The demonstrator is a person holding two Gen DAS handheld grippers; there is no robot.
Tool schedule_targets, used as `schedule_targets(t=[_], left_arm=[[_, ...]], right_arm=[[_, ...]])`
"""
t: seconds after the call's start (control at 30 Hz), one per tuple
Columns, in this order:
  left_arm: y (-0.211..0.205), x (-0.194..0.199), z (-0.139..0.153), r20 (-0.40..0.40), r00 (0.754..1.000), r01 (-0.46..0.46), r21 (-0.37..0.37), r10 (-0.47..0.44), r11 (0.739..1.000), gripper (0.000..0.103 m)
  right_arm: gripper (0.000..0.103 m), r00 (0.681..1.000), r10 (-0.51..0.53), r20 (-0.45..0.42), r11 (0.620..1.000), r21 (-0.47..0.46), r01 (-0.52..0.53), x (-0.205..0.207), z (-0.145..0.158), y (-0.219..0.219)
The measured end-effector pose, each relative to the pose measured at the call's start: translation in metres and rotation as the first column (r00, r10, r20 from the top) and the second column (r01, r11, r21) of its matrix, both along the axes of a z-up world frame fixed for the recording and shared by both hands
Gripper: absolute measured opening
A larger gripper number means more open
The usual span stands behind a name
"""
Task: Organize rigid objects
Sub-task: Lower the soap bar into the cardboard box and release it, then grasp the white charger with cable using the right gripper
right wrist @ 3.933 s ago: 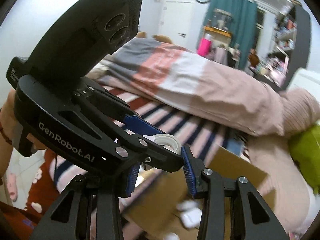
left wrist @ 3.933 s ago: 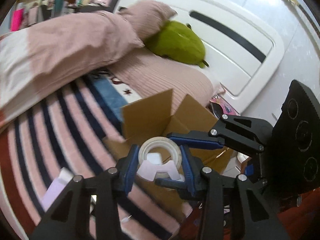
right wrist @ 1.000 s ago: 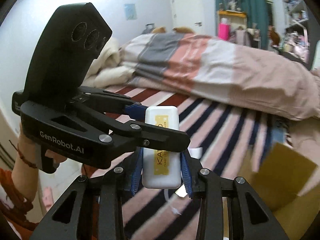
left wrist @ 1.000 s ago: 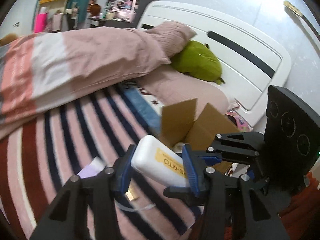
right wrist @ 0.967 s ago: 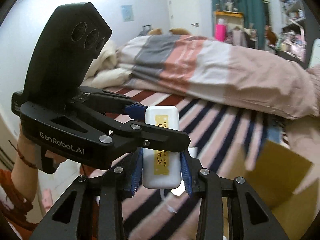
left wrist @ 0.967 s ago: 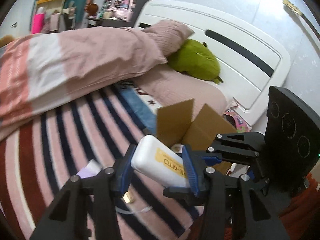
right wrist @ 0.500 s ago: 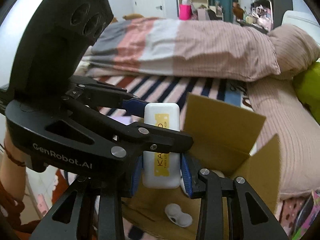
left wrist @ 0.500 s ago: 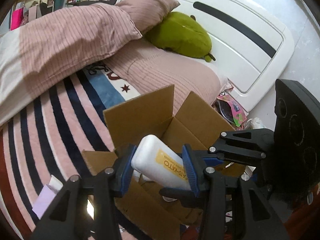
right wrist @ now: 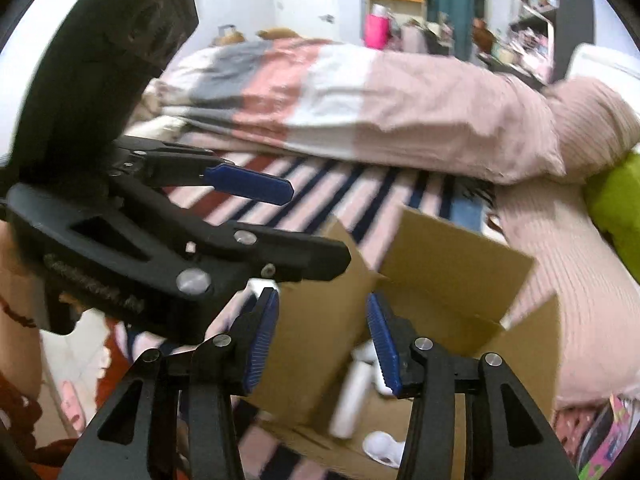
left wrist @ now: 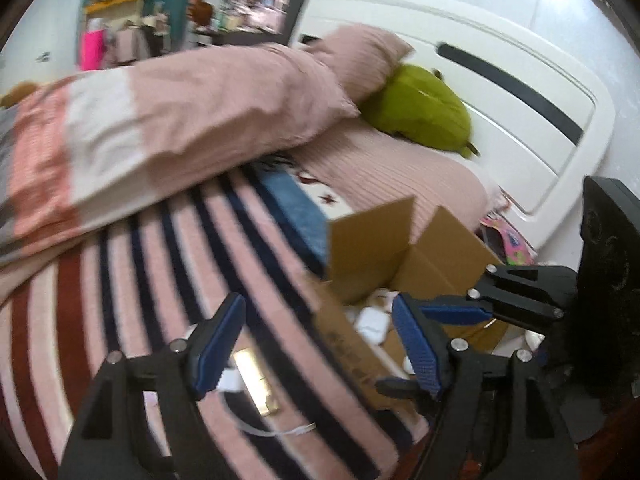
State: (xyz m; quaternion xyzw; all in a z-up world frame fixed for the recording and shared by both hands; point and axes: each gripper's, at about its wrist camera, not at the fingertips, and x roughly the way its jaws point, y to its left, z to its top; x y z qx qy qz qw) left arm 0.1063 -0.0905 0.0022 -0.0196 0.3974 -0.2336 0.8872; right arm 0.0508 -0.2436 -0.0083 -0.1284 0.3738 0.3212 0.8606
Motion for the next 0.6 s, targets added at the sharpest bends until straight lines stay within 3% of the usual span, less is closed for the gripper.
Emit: schedule_targets(t=[0.17, 0.33, 0.47, 0.6], left_arm=[[0.061, -0.030, -0.005, 0.052, 0.989, -0.140, 0.028, 0.139, 0.990, 0.080], [0.120, -0.053, -0.033, 0.051, 0.970, -0.241, 0.025, 0.239, 0.970, 0.081], [0.149, -0.066, -0.062, 0.023, 0.960, -0.280, 0.017, 0.280, 0.960, 0.081], [0.168, -0.071, -0.087, -0.011, 0.954, -0.301, 0.000, 0.301, 0.954, 0.081]], right_arm=[[0.042, 0.990, 0.143, -0.010, 0.988, 0.051, -0.143, -0.022, 0.002, 0.050], [0.042, 0.967, 0.225, -0.118, 0.974, 0.037, -0.222, -0.031, -0.034, 0.107], [0.042, 0.958, 0.196, -0.210, 0.979, -0.004, -0.201, -0.023, -0.080, 0.132], [0.042, 0.957, 0.081, -0.280, 0.991, -0.080, -0.107, 0.002, -0.132, 0.137]])
